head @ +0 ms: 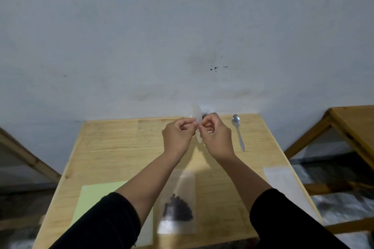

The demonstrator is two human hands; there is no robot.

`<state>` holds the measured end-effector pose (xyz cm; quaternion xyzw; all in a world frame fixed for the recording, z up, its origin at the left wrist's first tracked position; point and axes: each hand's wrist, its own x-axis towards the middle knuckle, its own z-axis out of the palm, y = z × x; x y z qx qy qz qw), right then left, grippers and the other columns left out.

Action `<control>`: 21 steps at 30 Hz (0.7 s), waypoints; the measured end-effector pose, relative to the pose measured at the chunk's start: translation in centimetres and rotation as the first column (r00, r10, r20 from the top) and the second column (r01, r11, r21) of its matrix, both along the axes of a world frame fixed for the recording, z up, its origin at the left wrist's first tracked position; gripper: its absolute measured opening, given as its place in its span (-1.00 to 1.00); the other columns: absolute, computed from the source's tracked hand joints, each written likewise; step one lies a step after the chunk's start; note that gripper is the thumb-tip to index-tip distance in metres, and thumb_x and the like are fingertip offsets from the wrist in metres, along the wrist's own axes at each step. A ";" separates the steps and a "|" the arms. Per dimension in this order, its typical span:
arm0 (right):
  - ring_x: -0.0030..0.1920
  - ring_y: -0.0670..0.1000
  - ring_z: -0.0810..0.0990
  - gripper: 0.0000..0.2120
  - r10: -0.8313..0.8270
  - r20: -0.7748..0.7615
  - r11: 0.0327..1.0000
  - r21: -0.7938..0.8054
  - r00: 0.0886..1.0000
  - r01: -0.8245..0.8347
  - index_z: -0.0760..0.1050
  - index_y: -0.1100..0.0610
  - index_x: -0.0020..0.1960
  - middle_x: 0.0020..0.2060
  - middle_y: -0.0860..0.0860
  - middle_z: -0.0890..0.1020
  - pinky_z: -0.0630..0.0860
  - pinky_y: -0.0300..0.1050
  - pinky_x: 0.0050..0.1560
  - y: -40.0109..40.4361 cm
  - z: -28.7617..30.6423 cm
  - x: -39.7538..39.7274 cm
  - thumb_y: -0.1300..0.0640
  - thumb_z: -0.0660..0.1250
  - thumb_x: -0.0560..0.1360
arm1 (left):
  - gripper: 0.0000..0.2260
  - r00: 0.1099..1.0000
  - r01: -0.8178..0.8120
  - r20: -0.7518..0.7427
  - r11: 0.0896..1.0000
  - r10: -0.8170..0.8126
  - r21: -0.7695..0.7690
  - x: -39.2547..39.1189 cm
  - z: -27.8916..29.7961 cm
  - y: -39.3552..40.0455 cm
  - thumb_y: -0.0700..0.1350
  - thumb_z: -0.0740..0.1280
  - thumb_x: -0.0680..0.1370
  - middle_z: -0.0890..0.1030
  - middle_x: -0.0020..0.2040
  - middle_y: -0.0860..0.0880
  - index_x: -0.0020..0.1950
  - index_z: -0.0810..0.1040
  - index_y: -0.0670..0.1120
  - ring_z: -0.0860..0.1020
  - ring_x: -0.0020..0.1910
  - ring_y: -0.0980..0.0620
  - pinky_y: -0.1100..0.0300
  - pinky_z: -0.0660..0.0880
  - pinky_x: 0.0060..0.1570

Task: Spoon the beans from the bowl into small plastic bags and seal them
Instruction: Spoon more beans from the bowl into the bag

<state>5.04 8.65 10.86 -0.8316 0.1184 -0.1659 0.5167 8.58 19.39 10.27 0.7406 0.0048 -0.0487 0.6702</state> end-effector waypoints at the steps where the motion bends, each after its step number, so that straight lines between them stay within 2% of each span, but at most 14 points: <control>1: -0.21 -0.26 0.55 -0.90 0.023 0.020 1.000 -0.021 1.000 -0.022 0.51 0.09 -0.09 -0.26 -0.13 0.58 0.42 -0.50 -0.20 0.3 0.0 0.1 0.27 0.31 0.50 | -0.94 1.000 0.007 0.006 1.000 -0.007 0.007 0.2 -0.1 0.3 -0.12 0.45 0.44 0.67 -0.28 0.00 -0.11 0.65 0.02 0.64 -0.21 0.09 0.08 0.59 0.01; 3: -0.18 -0.27 0.57 -0.87 0.044 0.041 0.999 -0.010 0.998 -0.044 0.59 0.11 -0.03 -0.22 -0.14 0.62 0.43 -0.49 -0.17 0.7 0.0 0.2 0.27 0.31 0.50 | -0.93 1.000 0.020 0.017 1.000 -0.020 0.019 0.5 -0.3 0.8 -0.14 0.44 0.45 0.66 -0.29 0.01 -0.10 0.67 -0.01 0.64 -0.24 0.09 0.07 0.60 -0.02; 6: -0.22 -0.27 0.58 -0.89 0.013 0.011 0.996 0.091 1.000 -0.014 0.63 0.16 -0.01 -0.23 -0.12 0.65 0.47 -0.44 -0.16 1.0 -0.1 0.7 0.23 0.36 0.48 | -0.90 0.998 0.051 0.045 0.997 -0.054 0.066 0.9 -0.5 1.5 -0.15 0.42 0.46 0.68 -0.25 0.00 -0.05 0.67 -0.05 0.65 -0.23 0.12 0.16 0.59 -0.08; 9: -0.25 -0.16 0.58 -0.92 -0.011 -0.053 0.989 0.144 0.999 0.019 0.61 0.18 -0.05 -0.26 -0.04 0.63 0.56 -0.28 -0.12 1.2 -0.2 1.4 0.26 0.36 0.47 | -0.89 0.993 0.081 0.076 0.990 -0.090 0.113 1.2 -0.9 1.9 -0.12 0.43 0.46 0.68 -0.24 0.01 -0.03 0.67 -0.07 0.65 -0.22 0.13 0.18 0.60 -0.09; 11: -0.29 -0.13 0.54 -0.90 -0.026 -0.080 0.996 0.088 0.996 0.033 0.59 0.16 -0.06 -0.30 -0.01 0.58 0.51 -0.37 -0.20 1.4 -0.3 1.8 0.29 0.32 0.49 | -0.91 0.991 0.074 0.100 0.985 -0.090 0.155 1.5 -1.0 2.1 -0.13 0.42 0.47 0.66 -0.27 0.05 -0.05 0.67 -0.08 0.63 -0.26 0.20 0.25 0.58 -0.11; 14: -0.36 -0.09 0.47 -0.82 -0.026 -0.061 0.999 -0.049 0.998 0.023 0.59 0.11 -0.06 -0.32 0.06 0.55 0.39 -0.42 -0.35 1.9 -0.6 2.1 0.31 0.25 0.48 | -0.95 0.987 0.055 0.138 0.977 -0.085 0.204 1.5 -0.6 2.3 -0.18 0.39 0.47 0.59 -0.36 0.14 -0.10 0.64 -0.08 0.55 -0.37 0.34 0.51 0.44 -0.28; 16: -0.32 -0.06 0.49 -0.80 -0.027 -0.032 0.992 -0.122 0.999 0.023 0.59 0.09 -0.06 -0.26 0.10 0.58 0.39 -0.39 -0.32 2.3 -0.8 2.3 0.31 0.24 0.47 | -0.95 0.986 0.030 0.154 0.975 -0.065 0.222 1.4 -0.4 2.5 -0.20 0.38 0.47 0.56 -0.39 0.15 -0.13 0.63 -0.08 0.52 -0.40 0.38 0.54 0.38 -0.33; 18: -0.32 -0.06 0.49 -0.76 -0.063 -0.026 0.981 -0.187 0.998 0.057 0.62 0.10 -0.04 -0.17 0.09 0.60 0.37 -0.43 -0.31 2.2 -1.2 2.3 0.32 0.22 0.48 | -0.93 0.984 -0.066 0.179 0.969 0.023 0.237 1.9 -0.6 3.1 -0.22 0.37 0.46 0.53 -0.42 0.16 -0.15 0.62 -0.07 0.50 -0.41 0.37 0.54 0.35 -0.33; 21: -0.42 -0.15 0.41 -0.73 -0.075 -0.062 0.977 -0.207 0.995 0.060 0.64 0.06 0.00 -0.17 0.08 0.57 0.34 -0.43 -0.36 1.8 -1.4 2.1 0.30 0.22 0.49 | -0.92 0.978 -0.118 0.198 0.954 0.064 0.275 2.7 -0.9 4.2 -0.24 0.36 0.44 0.51 -0.45 0.15 -0.17 0.62 -0.09 0.50 -0.41 0.35 0.58 0.32 -0.31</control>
